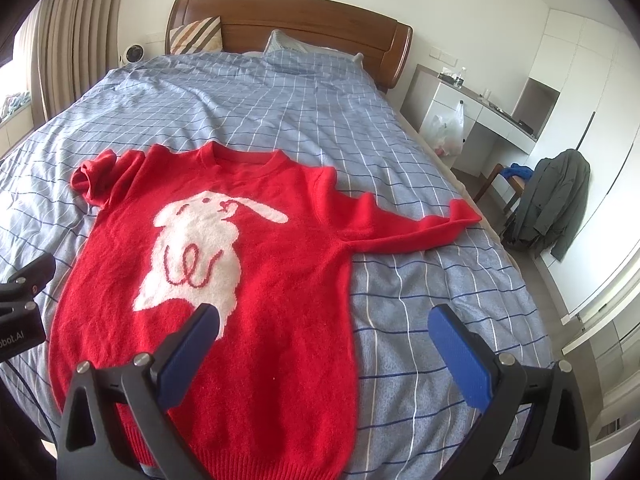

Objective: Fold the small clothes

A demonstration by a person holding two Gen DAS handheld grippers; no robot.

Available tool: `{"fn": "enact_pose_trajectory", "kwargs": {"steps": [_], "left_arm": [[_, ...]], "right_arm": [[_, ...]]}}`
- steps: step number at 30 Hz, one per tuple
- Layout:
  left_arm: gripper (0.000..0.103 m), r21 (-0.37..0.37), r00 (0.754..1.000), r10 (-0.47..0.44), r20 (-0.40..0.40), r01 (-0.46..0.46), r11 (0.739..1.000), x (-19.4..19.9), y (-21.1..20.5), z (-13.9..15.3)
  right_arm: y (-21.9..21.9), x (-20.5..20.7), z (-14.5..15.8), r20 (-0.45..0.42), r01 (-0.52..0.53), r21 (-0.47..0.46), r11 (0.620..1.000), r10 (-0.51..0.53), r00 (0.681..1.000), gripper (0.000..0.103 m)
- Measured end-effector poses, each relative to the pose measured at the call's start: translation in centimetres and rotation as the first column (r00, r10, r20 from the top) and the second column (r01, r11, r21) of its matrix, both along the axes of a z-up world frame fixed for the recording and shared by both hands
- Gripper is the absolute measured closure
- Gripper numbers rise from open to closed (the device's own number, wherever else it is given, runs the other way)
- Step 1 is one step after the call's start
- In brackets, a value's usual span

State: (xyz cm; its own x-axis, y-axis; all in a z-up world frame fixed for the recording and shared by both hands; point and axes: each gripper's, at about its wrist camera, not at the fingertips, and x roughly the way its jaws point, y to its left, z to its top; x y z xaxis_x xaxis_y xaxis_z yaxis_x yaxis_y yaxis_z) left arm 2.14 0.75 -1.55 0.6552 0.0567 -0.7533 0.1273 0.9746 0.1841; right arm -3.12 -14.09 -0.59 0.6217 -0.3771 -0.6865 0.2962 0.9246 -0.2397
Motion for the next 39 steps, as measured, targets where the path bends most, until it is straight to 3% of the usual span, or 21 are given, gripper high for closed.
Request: {"fn": "enact_pose_trajectory", "kwargs": {"steps": [10, 21, 24, 28, 31, 34, 36, 39], "left_arm": [[0.000, 0.039, 0.999, -0.005, -0.035, 0.006, 0.999, 0.0, -0.4, -0.9], [0.000, 0.016, 0.998, -0.013, -0.058, 0.014, 1.000, 0.0, -0.2, -1.1], [0.000, 0.026, 0.998, -0.021, -0.051, 0.022, 0.999, 0.1, -0.1, -1.1], [0.000, 0.025, 0.999, -0.013, -0.047, 0.014, 1.000, 0.7, 0.3, -1.0], [0.000, -0.009, 0.998, -0.004, -0.057, 0.003, 1.000, 1.5, 0.2, -1.1], [0.000, -0.033, 0.997, -0.005, -0.076, 0.003, 0.999, 2.1, -0.5, -1.4], [0.000, -0.026, 0.997, -0.013, -0.080, 0.010, 1.000, 2.3, -1.3, -1.6], [0.000, 0.007, 0.996, -0.026, -0.085, 0.027, 1.000, 2.5, -2.3, -2.0]], "right_arm": [[-0.5, 0.0, -0.3, -0.007, 0.015, -0.009, 1.000, -0.015, 1.000, 0.000], [-1.8, 0.0, -0.8, 0.037, -0.011, 0.022, 1.000, 0.010, 0.999, 0.000], [-7.1, 1.0, -0.9, 0.092, 0.001, 0.068, 0.998, -0.007, 0.996, 0.000], [-20.1, 2.3, -0.1, 0.259, 0.046, 0.188, 0.981, -0.094, 0.961, 0.000], [-31.1, 5.4, -1.1, 0.204, 0.110, 0.381, 0.918, -0.199, 0.958, 0.000], [-39.1, 8.9, -3.4, 0.110, 0.148, 0.616, 0.774, -0.271, 0.956, 0.000], [-41.5, 10.6, -4.6, 0.107, 0.146, 0.693, 0.706, -0.302, 0.947, 0.000], [-42.5, 13.4, -6.1, 0.109, 0.139, 0.705, 0.696, -0.300, 0.948, 0.003]]}}
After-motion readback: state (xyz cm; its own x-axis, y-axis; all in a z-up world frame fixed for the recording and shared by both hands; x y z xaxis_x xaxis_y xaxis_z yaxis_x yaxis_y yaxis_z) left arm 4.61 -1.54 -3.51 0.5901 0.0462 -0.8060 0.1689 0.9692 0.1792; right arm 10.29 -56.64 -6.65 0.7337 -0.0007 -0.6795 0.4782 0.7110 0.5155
